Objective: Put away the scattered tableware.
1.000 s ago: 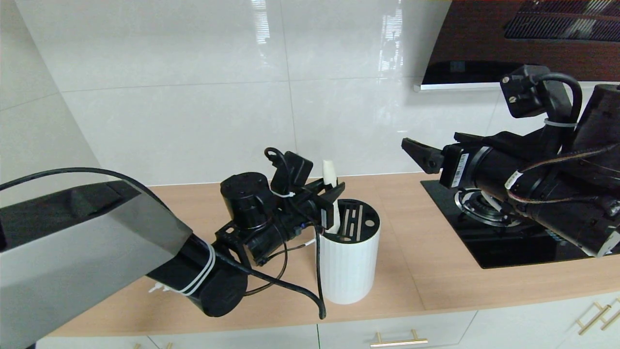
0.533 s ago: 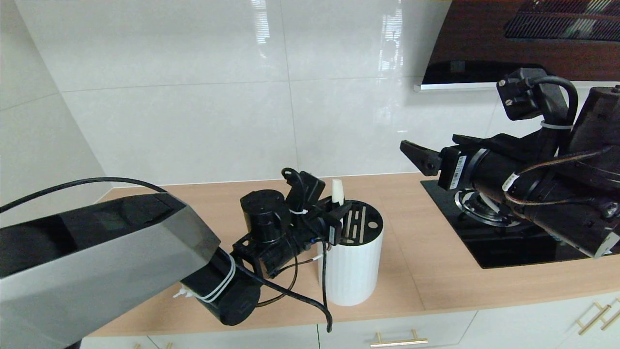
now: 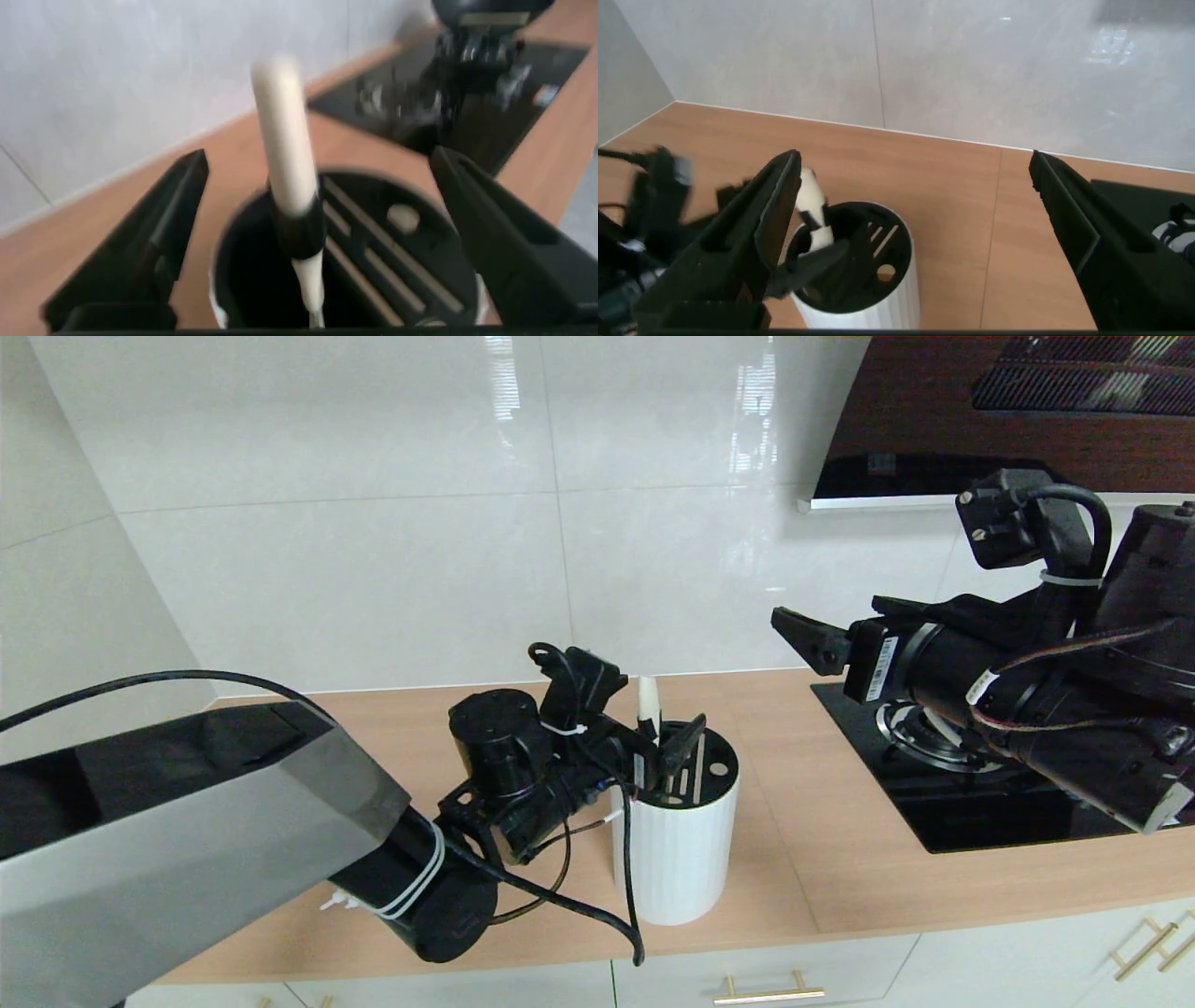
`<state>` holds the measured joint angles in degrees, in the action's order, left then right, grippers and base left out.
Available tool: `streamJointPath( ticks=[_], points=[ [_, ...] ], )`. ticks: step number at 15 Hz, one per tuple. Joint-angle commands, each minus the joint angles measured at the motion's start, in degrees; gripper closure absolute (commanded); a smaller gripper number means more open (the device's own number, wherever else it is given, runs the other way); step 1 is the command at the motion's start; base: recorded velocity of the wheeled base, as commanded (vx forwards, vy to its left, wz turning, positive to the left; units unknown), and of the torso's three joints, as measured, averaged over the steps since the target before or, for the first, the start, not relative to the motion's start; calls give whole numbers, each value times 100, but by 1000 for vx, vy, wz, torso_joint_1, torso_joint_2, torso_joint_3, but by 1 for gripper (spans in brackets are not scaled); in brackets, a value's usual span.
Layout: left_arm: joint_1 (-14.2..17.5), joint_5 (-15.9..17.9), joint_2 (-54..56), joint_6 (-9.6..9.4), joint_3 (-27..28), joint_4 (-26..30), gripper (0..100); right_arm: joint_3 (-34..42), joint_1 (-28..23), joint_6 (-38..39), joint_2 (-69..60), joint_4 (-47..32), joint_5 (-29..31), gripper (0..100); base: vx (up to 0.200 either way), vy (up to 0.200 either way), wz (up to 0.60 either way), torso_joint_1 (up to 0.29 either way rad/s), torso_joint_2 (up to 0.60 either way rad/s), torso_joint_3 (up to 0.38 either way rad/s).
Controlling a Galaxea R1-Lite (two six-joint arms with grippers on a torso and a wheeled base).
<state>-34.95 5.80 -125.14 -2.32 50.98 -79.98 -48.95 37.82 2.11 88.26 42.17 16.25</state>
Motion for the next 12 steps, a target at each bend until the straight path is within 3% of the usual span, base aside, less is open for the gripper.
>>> streamJointPath(
  ticks=[1,6,8,10,12],
  points=[
    [6,0,569,3,-185,-9,0,-1,-2,9,-2,2,1,0,0,0,0,0,0,0],
    [173,-79,2063,-6,-484,0,0,-10,-2,0,-142,-7,1,0,0,0,0,0,0,0],
    [208,-123,3593,-14,-897,220,0,78,-187,-35,-301,-24,36,0,0,0,0,0,0,0],
    [524,-158,4832,-41,-1591,993,0,403,-292,-44,-617,-24,62,0,0,0,0,0,0,0],
    [814,-185,6265,-58,-2637,1951,0,1194,-363,-290,-1355,-24,62,0,0,0,0,0,0,0]
  ],
)
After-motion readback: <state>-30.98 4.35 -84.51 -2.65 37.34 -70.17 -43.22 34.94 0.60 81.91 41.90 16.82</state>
